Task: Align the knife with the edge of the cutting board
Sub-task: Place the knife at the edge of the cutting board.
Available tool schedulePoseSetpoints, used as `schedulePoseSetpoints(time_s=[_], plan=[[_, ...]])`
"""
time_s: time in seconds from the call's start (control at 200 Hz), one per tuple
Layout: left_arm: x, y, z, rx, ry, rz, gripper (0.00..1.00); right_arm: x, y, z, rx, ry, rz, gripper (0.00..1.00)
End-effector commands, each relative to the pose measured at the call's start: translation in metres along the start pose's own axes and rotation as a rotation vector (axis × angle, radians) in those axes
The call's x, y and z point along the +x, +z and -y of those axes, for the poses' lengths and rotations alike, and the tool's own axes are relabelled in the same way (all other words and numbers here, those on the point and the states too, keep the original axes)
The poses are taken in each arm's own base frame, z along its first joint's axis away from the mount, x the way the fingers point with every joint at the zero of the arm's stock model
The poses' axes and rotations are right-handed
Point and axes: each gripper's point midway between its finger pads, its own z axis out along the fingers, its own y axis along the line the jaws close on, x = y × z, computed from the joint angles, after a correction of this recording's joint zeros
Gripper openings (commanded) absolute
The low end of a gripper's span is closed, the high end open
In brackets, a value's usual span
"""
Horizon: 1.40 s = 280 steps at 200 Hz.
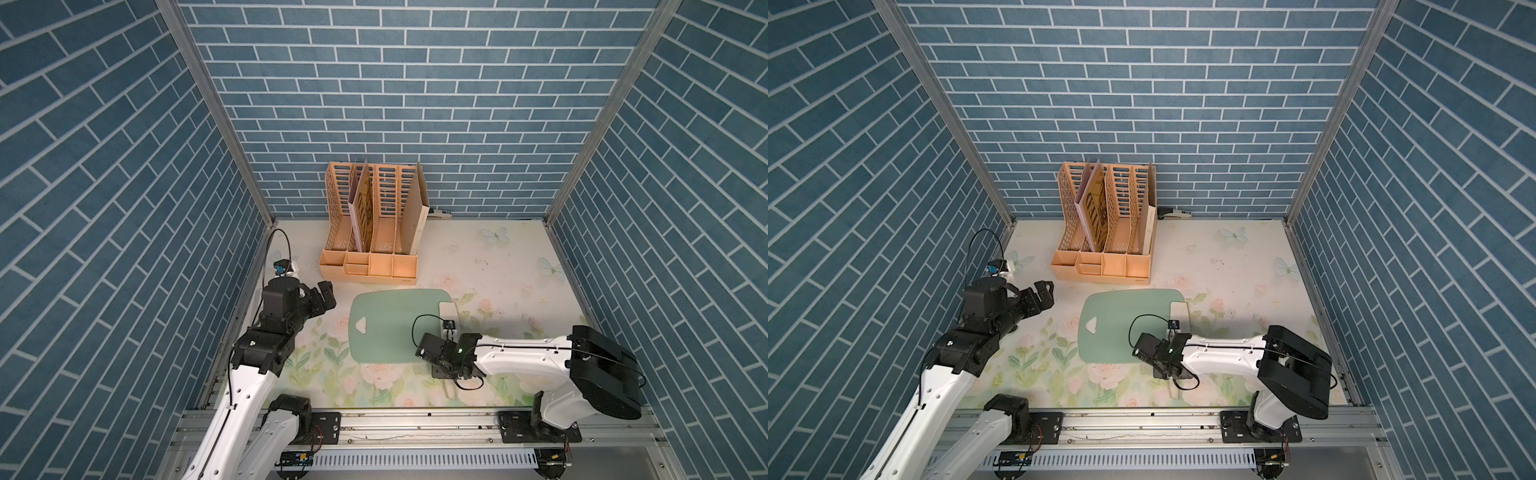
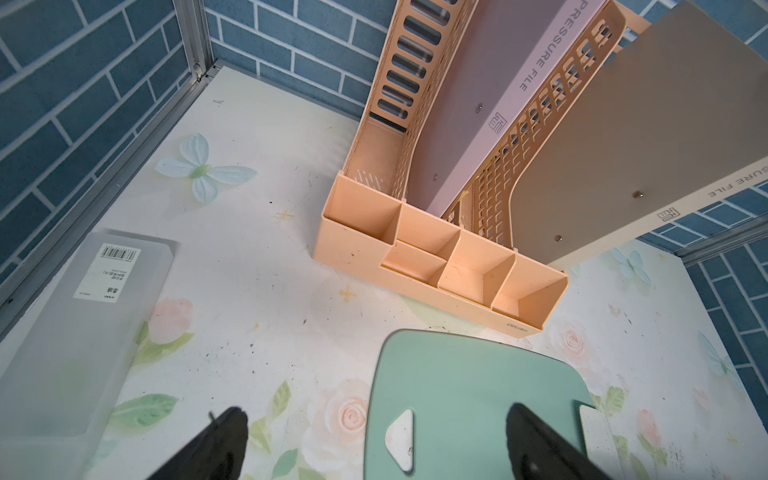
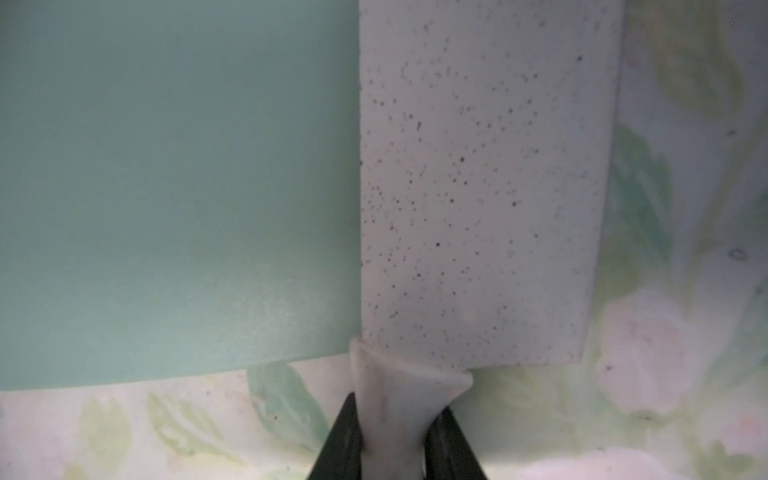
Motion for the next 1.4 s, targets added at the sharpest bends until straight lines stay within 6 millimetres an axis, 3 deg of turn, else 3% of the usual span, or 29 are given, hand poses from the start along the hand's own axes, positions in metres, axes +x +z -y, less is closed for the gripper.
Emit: schedulePoseSetpoints(time_s=[0.0,0.475,1.395], plan=[[0.001,-0.001,-0.004,-0.013,-0.004,-0.002,1.0,-0.004,-0.002,-0.011,-0.025,-0.027,0.013,0.0],[0.002,0.0,-0.004,-0.015,-0.006,-0.003,1.0,0.003,0.005,-0.001,0.003,-0.024,-0.007,0.0],[0.006,0.008,-0.006,-0.028,-0.007,-0.027,1.0,0.004,-0.001,0.014,0.038,0.001,-0.001,0.0]])
